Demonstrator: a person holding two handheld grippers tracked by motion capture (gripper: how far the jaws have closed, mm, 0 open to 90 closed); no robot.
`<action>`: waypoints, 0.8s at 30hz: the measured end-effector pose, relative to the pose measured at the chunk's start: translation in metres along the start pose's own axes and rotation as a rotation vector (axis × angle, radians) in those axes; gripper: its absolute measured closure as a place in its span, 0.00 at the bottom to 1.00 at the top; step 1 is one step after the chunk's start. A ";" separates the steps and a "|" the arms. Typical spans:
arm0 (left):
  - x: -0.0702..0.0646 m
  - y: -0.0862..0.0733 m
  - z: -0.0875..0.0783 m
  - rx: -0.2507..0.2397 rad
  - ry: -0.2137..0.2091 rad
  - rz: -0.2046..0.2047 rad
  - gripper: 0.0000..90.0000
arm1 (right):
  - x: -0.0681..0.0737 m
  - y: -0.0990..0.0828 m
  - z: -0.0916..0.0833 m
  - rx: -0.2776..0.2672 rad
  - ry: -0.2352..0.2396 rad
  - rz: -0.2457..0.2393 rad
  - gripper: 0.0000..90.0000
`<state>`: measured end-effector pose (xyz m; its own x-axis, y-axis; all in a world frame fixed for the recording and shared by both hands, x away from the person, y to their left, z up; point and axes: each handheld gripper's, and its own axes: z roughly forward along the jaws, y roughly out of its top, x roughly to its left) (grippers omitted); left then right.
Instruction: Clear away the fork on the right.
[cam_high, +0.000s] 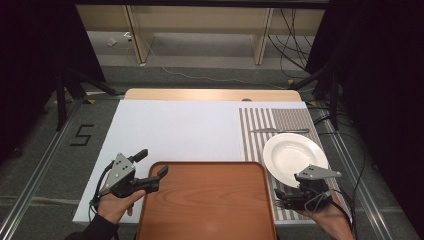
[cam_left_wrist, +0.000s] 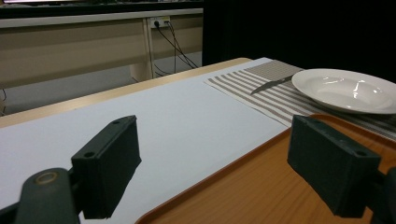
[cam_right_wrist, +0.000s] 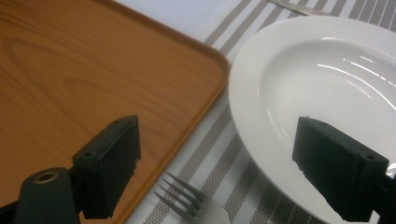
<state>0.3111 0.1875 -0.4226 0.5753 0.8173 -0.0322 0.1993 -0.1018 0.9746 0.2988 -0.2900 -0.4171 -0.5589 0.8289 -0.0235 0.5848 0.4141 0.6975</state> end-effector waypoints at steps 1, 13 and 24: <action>0.000 0.000 0.000 0.000 0.000 0.000 0.18 | -0.001 -0.001 0.000 0.016 -0.005 -0.002 0.20; 0.000 -0.001 0.001 0.005 -0.003 0.002 0.18 | -0.008 -0.013 0.001 0.146 -0.014 -0.055 0.26; 0.000 -0.001 0.002 0.006 -0.005 0.003 0.18 | -0.016 -0.020 0.003 0.220 -0.028 -0.068 0.29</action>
<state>0.3120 0.1864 -0.4237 0.5798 0.8142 -0.0302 0.2019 -0.1076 0.9735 0.2979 -0.3102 -0.4325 -0.5870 0.8049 -0.0868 0.6621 0.5390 0.5207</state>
